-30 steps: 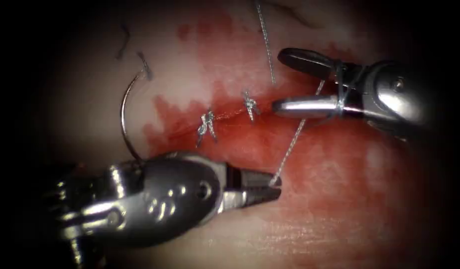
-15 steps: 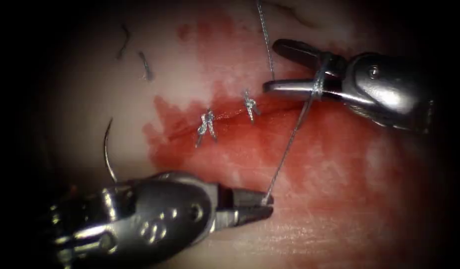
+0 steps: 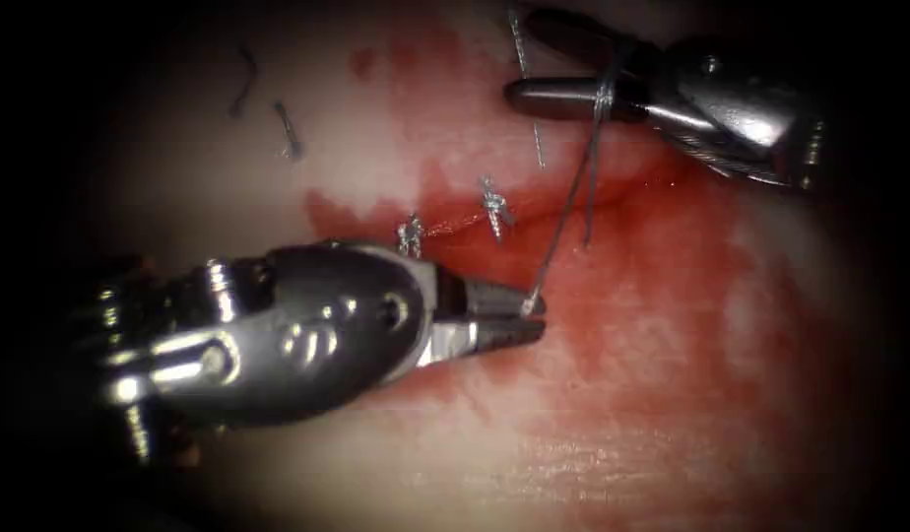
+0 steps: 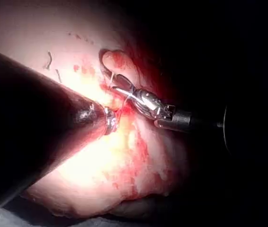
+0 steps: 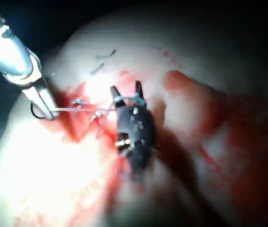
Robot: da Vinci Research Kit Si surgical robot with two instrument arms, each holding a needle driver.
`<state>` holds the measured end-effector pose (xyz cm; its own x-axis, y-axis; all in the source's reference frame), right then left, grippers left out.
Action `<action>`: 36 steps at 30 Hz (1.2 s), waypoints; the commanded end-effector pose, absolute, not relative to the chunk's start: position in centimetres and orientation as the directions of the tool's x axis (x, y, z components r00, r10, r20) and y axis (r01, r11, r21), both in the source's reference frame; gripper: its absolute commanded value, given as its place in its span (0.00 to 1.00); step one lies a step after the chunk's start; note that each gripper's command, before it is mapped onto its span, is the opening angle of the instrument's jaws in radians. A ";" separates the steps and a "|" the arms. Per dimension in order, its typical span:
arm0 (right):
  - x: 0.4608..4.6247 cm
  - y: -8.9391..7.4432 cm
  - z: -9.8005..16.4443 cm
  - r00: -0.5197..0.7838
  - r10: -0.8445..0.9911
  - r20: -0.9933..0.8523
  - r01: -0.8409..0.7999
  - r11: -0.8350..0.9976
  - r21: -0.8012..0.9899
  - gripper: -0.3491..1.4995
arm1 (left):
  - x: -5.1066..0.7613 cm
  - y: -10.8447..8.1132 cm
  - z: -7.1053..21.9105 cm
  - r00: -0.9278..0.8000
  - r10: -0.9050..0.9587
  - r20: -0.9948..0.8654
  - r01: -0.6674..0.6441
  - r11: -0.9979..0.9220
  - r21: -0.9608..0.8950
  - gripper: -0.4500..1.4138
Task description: Wound Closure
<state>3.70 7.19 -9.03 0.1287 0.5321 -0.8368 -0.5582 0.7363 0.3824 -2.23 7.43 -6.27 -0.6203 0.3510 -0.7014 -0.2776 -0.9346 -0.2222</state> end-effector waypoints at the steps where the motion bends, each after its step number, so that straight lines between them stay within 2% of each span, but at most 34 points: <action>1: 3.79 7.2 -9.0 0.124 0.532 -0.838 -0.559 0.735 0.384 0.51 | -2.28 7.5 -6.2 -0.618 0.351 -0.703 -0.280 -0.934 -0.220 0.05; 10: 3.89 7.3 -8.9 0.136 0.559 -0.818 -0.574 0.717 0.394 0.53 | -2.22 7.6 -6.2 -0.614 0.359 -0.703 -0.292 -0.931 -0.220 0.05; 14: 3.94 7.4 -8.9 0.147 0.577 -0.803 -0.582 0.707 0.401 0.57 | -2.22 7.6 -6.2 -0.614 0.359 -0.703 -0.292 -0.931 -0.220 0.05; 27: 4.02 7.3 -8.7 0.189 0.651 -0.735 -0.592 0.673 0.444 0.57 | -2.21 7.6 -6.2 -0.612 0.363 -0.702 -0.296 -0.929 -0.223 0.05; 29: 4.01 7.3 -8.7 0.186 0.650 -0.736 -0.591 0.673 0.445 0.51 | -2.22 7.5 -6.2 -0.613 0.363 -0.702 -0.296 -0.929 -0.222 0.05; 30: 4.00 7.3 -8.7 0.178 0.649 -0.740 -0.589 0.673 0.448 0.25 | -2.22 7.5 -6.2 -0.613 0.362 -0.702 -0.296 -0.929 -0.221 0.05; 31: 3.99 7.3 -8.7 0.168 0.646 -0.745 -0.585 0.674 0.452 0.06 | -2.22 7.5 -6.2 -0.613 0.362 -0.702 -0.296 -0.929 -0.221 0.05; 32: 3.97 7.3 -8.7 0.162 0.645 -0.747 -0.581 0.674 0.456 0.00 | -2.22 7.5 -6.2 -0.611 0.367 -0.701 -0.300 -0.927 -0.225 0.05; 36: 3.89 7.3 -8.8 0.148 0.615 -0.775 -0.579 0.689 0.436 0.00 | -2.20 7.5 -6.2 -0.611 0.366 -0.702 -0.298 -0.928 -0.225 0.05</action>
<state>3.80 7.26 -8.83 0.1474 0.6083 -0.7799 -0.5802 0.6918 0.4299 -2.11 7.47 -6.24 -0.6104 0.3718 -0.6994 -0.2997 -0.9257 -0.2306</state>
